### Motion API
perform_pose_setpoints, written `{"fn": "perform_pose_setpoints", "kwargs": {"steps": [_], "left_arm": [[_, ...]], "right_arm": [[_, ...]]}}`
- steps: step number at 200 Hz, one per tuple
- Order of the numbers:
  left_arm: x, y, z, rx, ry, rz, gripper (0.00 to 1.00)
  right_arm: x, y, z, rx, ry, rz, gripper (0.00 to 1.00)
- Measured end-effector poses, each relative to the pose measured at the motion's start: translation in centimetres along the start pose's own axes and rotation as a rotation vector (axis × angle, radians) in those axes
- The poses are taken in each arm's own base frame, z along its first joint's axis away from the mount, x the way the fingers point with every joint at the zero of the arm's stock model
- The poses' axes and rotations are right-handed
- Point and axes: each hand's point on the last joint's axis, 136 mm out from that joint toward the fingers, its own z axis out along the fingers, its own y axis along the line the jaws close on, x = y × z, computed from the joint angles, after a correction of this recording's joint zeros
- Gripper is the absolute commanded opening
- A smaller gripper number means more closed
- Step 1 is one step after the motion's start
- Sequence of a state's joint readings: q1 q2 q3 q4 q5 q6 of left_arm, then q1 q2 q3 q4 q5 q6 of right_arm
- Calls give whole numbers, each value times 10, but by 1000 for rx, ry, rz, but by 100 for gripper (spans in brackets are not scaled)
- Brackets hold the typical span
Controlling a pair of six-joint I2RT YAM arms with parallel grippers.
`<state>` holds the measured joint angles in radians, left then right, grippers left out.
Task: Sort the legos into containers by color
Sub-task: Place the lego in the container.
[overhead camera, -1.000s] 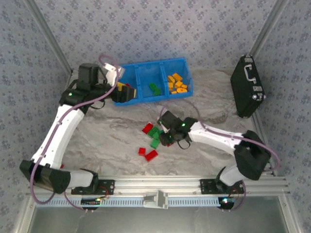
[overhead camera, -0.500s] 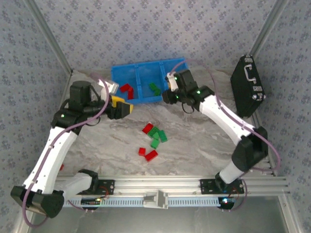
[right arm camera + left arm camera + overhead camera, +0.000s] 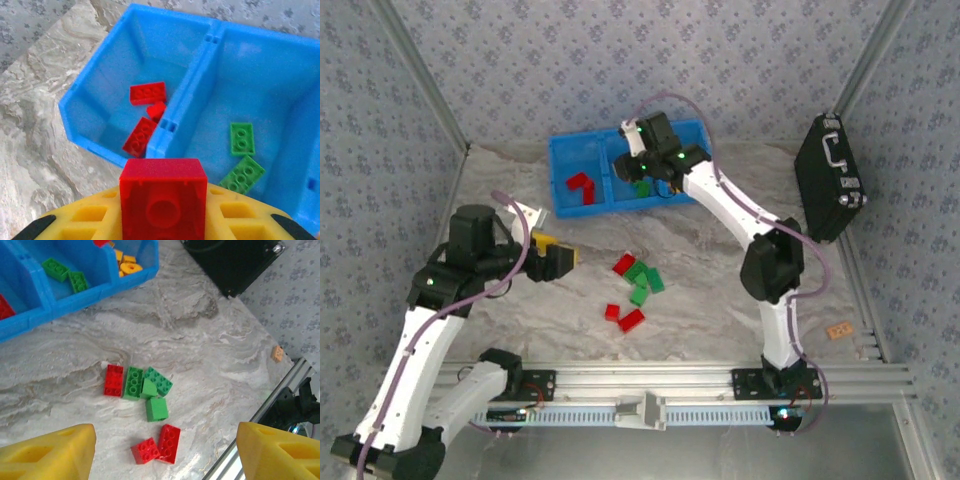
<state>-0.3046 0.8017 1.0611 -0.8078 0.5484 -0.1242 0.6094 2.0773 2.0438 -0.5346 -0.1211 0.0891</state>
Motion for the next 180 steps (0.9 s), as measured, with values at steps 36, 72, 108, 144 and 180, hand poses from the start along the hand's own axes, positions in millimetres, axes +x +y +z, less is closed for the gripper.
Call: {"fn": "perform_pose_setpoints", "kwargs": {"steps": [36,72,108,144,180], "left_arm": [[20,8,0,-36,38,-27,75],[26,11,3,-43,56,-47,75],[28,11,5,-32,62,-80,75],[25,9,5,-27,75,-98,75],[11,0,-8,-28,51,-76,75]], "right_arm": [[-2,26,36,-69,0,-24,35],[8,52,77,-122,16,-49,35],[9,67,104,-112,-1,-64,39],[8,64,127,-83,-28,-42,41],[19,45,149,-55,-27,8,48]]}}
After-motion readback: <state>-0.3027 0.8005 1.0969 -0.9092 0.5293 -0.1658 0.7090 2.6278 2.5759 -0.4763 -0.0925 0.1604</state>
